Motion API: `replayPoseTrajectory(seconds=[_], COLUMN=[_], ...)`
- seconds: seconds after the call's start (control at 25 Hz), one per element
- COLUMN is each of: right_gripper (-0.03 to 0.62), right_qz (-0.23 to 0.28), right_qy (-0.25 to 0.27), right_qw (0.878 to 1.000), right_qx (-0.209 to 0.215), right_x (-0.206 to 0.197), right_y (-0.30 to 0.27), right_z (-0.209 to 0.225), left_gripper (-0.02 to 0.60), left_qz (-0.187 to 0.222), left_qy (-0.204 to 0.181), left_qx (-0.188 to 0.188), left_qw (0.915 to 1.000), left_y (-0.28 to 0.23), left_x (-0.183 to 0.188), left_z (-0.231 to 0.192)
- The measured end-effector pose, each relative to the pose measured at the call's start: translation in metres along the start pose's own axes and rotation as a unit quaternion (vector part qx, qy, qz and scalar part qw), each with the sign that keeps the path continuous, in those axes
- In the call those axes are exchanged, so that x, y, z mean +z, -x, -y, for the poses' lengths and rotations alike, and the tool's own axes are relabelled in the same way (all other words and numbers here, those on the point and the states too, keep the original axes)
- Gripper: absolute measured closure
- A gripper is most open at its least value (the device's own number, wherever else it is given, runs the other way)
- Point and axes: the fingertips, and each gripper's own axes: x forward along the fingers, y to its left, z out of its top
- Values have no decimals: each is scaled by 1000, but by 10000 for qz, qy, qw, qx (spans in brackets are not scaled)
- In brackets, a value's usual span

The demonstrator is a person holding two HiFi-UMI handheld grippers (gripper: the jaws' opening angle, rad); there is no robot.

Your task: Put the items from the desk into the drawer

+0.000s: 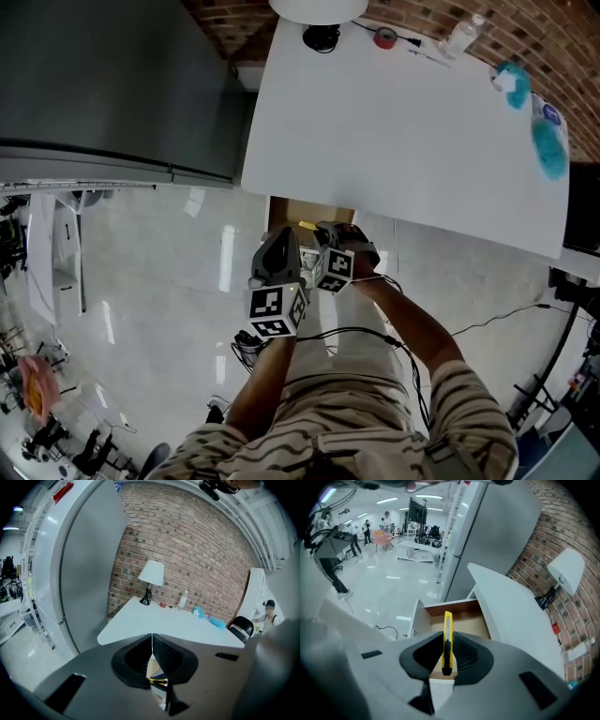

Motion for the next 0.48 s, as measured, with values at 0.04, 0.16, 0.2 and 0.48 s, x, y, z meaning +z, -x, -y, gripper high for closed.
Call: replayPoseTrajectory(seconds=[0.04, 0.16, 0.2, 0.48], right_gripper=[526, 526, 526, 526], right_qz=[-50, -221, -288, -544], right_qy=[45, 205, 283, 491], right_qw=[10000, 9995, 9991, 9970], right_qx=[35, 127, 139, 262], right_x=[-4, -15, -19, -37], right_y=[-6, -22, -28, -60], right_z=[-4, -13, -14, -25], left_gripper=[574, 574, 574, 574], left_qz=[-13, -55, -68, -249], left_qy=[2, 36, 43, 23], left_qx=[-1, -9, -15, 10], left_qw=[10000, 10000, 10000, 9997], left_y=[-1, -5, -6, -7], left_x=[-2, -6, -7, -25], left_z=[-1, -2, -3, -7])
